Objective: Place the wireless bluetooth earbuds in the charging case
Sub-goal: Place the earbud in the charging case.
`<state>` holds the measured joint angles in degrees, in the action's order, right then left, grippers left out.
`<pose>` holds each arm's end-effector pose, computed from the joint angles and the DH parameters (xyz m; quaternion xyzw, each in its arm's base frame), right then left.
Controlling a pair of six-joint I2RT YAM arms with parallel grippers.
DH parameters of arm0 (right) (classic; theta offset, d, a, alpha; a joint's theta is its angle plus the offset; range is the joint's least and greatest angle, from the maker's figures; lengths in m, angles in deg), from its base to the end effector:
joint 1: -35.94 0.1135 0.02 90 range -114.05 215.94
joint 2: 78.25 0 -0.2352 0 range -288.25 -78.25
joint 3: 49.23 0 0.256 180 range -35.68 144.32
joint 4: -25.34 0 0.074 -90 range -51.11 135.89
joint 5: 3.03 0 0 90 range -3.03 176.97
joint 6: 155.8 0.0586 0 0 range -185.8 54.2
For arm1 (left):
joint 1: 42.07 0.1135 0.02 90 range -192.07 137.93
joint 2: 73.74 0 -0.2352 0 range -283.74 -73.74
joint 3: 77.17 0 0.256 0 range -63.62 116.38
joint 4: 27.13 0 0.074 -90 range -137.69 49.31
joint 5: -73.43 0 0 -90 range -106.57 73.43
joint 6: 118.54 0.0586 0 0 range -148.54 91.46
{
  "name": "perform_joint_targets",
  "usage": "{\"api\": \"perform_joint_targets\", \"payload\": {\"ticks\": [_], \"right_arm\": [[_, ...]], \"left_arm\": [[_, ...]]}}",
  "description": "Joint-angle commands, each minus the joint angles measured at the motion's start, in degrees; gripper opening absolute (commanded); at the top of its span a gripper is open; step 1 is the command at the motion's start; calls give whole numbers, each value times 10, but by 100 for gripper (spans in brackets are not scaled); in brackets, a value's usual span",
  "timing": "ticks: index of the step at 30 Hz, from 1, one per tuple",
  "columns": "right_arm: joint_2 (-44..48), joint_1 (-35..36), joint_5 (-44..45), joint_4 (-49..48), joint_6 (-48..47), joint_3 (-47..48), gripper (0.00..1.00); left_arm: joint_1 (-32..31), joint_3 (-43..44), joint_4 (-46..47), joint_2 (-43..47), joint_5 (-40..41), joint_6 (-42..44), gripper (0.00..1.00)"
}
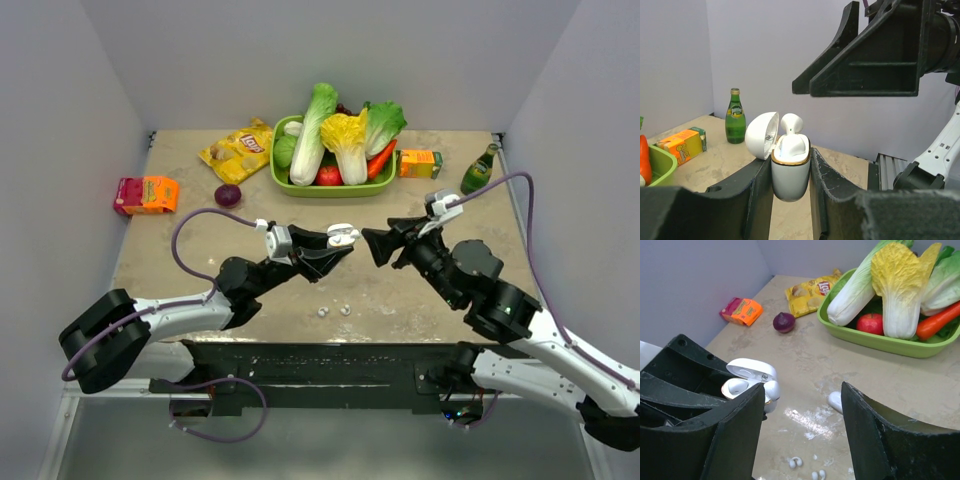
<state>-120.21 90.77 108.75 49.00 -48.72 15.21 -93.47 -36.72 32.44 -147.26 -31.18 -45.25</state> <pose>0.1388 0.1592 0.3660 -0.1018 0.7065 0.2942 0.6355 0.1661 -0.2318 0.2577 0.2588 0.4660 -0.5278 0.6613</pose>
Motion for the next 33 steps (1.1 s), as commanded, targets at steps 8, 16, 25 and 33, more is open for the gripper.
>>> {"api": "perform_joint_targets", "payload": {"ticks": [8, 16, 25, 33], "right_arm": [[-24, 1, 35, 49, 8, 45, 61], [-52, 1, 20, 46, 12, 50, 61], [-48, 1, -5, 32, 13, 46, 61], [-52, 1, -18, 33, 12, 53, 60]], "left_arm": [[1, 6, 353, 15, 5, 19, 0], [1, 10, 348, 17, 3, 23, 0], [1, 9, 348, 12, 5, 24, 0], [1, 16, 349, -1, 6, 25, 0]]}}
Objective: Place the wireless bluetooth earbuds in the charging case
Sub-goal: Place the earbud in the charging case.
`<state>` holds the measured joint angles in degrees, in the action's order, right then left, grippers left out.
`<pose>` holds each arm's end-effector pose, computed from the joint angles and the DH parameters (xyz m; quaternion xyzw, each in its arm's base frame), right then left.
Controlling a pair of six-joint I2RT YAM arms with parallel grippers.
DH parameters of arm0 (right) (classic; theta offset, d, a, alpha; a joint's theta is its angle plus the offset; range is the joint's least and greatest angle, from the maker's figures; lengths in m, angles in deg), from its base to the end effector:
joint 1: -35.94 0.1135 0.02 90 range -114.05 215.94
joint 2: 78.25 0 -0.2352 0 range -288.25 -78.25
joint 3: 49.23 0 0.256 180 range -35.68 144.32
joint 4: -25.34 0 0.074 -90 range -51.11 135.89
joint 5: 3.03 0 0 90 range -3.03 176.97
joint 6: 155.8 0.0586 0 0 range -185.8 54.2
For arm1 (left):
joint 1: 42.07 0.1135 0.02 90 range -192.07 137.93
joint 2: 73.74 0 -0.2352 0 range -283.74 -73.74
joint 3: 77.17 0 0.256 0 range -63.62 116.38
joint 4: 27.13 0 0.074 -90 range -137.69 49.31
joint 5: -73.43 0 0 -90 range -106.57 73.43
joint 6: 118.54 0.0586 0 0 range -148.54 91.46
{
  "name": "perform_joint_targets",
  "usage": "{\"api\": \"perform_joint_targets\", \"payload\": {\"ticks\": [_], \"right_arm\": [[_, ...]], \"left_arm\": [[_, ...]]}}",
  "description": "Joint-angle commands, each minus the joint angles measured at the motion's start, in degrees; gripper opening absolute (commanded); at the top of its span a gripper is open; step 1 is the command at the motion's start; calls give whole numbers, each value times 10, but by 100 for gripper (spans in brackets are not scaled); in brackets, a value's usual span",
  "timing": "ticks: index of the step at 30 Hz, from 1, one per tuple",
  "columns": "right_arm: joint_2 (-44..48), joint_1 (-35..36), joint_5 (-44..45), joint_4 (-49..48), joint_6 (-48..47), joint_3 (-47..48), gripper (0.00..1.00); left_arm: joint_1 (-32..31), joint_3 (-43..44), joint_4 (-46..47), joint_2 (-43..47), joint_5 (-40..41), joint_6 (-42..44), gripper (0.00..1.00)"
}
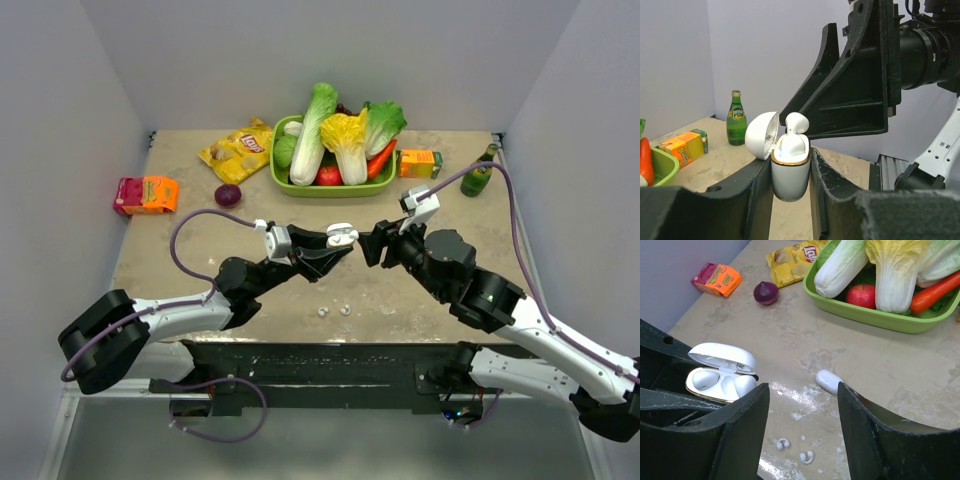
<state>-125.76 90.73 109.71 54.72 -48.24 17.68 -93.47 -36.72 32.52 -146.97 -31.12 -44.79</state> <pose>0.1504 0.1738 0.3498 -0.1196 0.7521 0.2501 0.5979 0.1657 -0.2311 0.2592 0.2596 0.4624 -0.5255 0.6652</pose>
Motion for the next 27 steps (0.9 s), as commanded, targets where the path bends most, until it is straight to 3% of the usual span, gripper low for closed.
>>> {"api": "perform_joint_targets", "payload": {"ticks": [1, 27], "right_arm": [[4, 1, -28, -23, 8, 28, 60], [12, 1, -16, -5, -2, 49, 62]], "left_arm": [[1, 18, 347, -5, 6, 21, 0], [2, 48, 339, -43, -4, 17, 0]]}}
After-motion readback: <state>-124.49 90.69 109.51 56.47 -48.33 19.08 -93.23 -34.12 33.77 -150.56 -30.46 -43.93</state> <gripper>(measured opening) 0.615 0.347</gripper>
